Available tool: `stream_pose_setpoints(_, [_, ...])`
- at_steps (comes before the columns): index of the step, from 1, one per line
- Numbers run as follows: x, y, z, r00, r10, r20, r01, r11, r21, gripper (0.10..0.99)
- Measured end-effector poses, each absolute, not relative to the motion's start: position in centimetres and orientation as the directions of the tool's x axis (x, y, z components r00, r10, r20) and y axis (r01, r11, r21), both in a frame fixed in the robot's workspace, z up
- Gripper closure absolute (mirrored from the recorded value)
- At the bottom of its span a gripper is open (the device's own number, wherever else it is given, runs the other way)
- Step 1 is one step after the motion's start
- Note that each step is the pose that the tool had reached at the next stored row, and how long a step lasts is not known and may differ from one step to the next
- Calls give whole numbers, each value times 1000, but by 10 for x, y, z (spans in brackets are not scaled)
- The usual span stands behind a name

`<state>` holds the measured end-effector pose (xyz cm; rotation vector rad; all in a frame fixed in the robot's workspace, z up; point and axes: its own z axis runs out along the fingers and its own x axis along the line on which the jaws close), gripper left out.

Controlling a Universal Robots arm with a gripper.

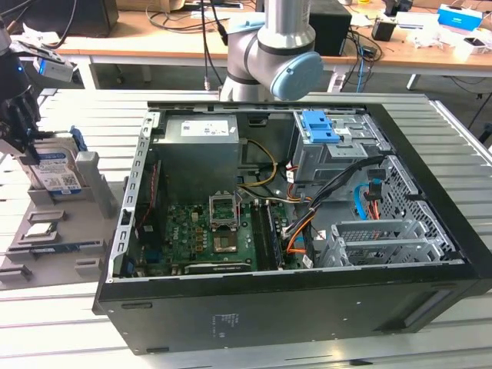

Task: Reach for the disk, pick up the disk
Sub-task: 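Pick up the disk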

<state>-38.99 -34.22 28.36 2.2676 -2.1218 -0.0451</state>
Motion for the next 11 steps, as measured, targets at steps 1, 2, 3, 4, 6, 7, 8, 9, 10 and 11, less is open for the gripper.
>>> stream_pose_setpoints(1, [-390,-342,284,66,-998,3,-997,-66,46,718])
stream_pose_setpoints(2, [-390,-342,283,66,-998,3,-997,-66,46,718])
stream_pose_setpoints(3, [-390,-342,283,66,-998,3,-997,-66,46,718])
stream_pose_setpoints(4, [-390,-342,283,66,-998,3,-997,-66,46,718])
stream_pose_setpoints(6, [-390,-342,283,66,-998,3,-997,-66,46,718])
stream_pose_setpoints(7, [-390,-342,283,66,-998,3,-997,-66,46,718])
stream_pose_setpoints(8, [-390,-342,283,66,-998,3,-997,-66,46,718])
stream_pose_setpoints(9, [-390,-342,283,67,-998,3,-997,-66,46,718])
stream_pose_setpoints(10, [-390,-342,283,66,-998,3,-997,-66,46,718])
stream_pose_setpoints(11, [-390,-342,283,66,-998,3,-997,-66,46,718])
